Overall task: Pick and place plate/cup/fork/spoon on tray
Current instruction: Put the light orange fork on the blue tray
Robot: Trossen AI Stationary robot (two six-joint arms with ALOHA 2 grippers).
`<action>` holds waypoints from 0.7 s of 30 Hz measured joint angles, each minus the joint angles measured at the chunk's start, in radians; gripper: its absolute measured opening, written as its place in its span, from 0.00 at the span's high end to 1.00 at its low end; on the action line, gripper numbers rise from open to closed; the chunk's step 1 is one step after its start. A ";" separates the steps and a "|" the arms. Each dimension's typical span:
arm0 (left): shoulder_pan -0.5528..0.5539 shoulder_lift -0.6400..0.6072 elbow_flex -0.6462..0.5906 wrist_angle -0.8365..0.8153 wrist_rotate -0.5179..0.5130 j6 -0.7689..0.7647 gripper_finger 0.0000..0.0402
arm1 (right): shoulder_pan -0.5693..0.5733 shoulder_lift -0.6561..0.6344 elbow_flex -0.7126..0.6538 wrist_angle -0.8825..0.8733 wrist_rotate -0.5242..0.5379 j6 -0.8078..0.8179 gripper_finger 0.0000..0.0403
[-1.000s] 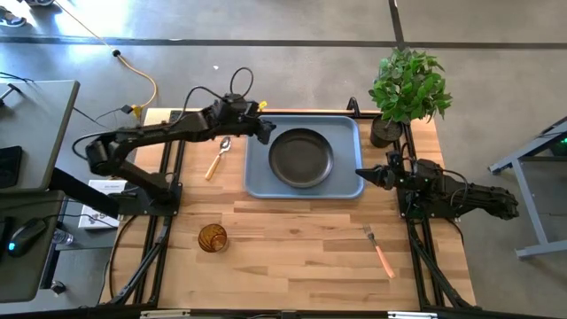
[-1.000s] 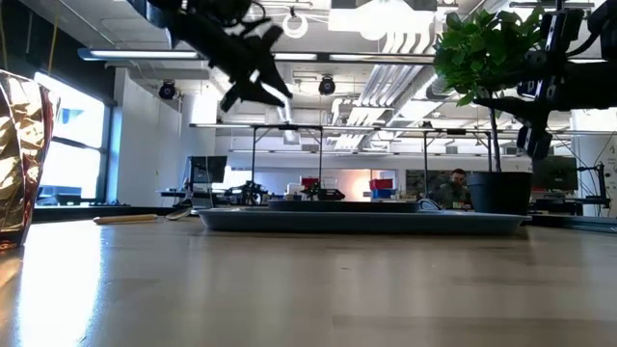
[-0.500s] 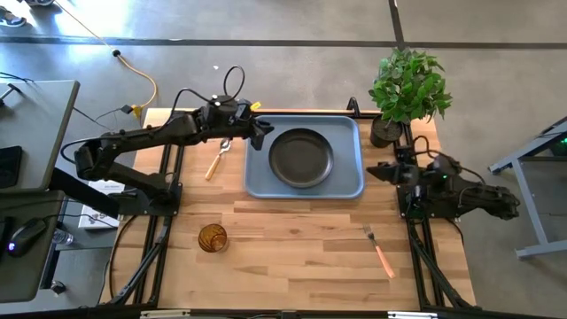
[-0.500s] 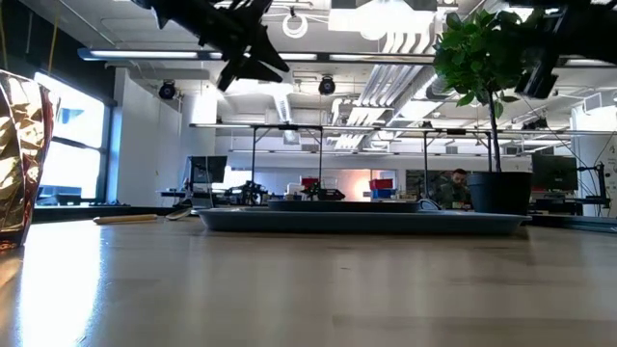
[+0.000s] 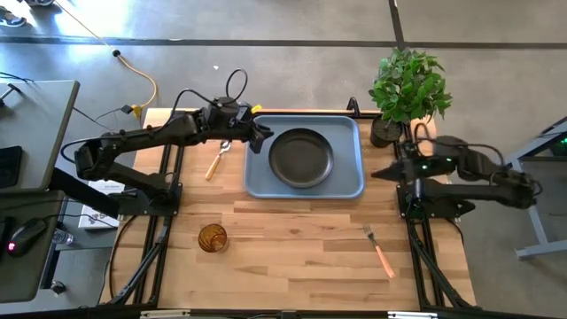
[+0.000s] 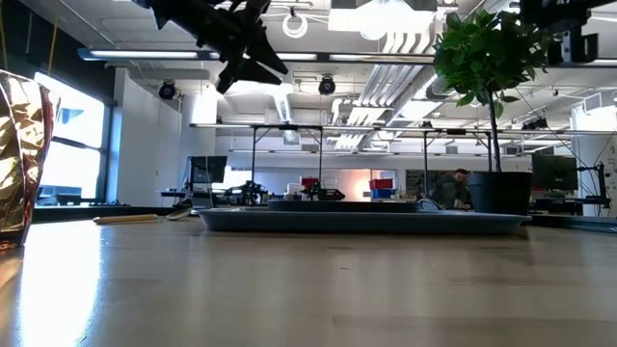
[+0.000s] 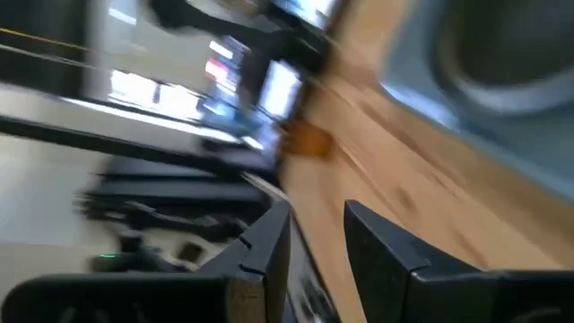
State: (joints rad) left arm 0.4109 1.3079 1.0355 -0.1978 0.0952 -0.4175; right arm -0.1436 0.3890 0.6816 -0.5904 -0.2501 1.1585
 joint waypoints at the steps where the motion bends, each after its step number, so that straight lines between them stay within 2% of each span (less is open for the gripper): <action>1: -0.003 0.000 0.000 0.000 0.000 0.000 0.73 | 0.016 0.043 0.029 -0.060 -0.005 0.011 0.76; 7: -0.019 0.000 0.000 0.000 0.000 0.000 0.73 | 0.141 0.288 0.146 -0.299 0.000 0.056 0.76; 13: -0.034 0.000 0.000 0.000 0.000 0.007 0.73 | 0.269 0.461 0.185 -0.312 0.024 0.145 0.76; 21: -0.046 0.000 0.000 0.000 0.000 0.019 0.73 | 0.442 0.615 0.188 -0.324 0.032 0.331 0.76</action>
State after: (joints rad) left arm 0.3653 1.3079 1.0355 -0.1982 0.0948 -0.3985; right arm 0.2981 1.0040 0.8692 -0.9147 -0.2184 1.4894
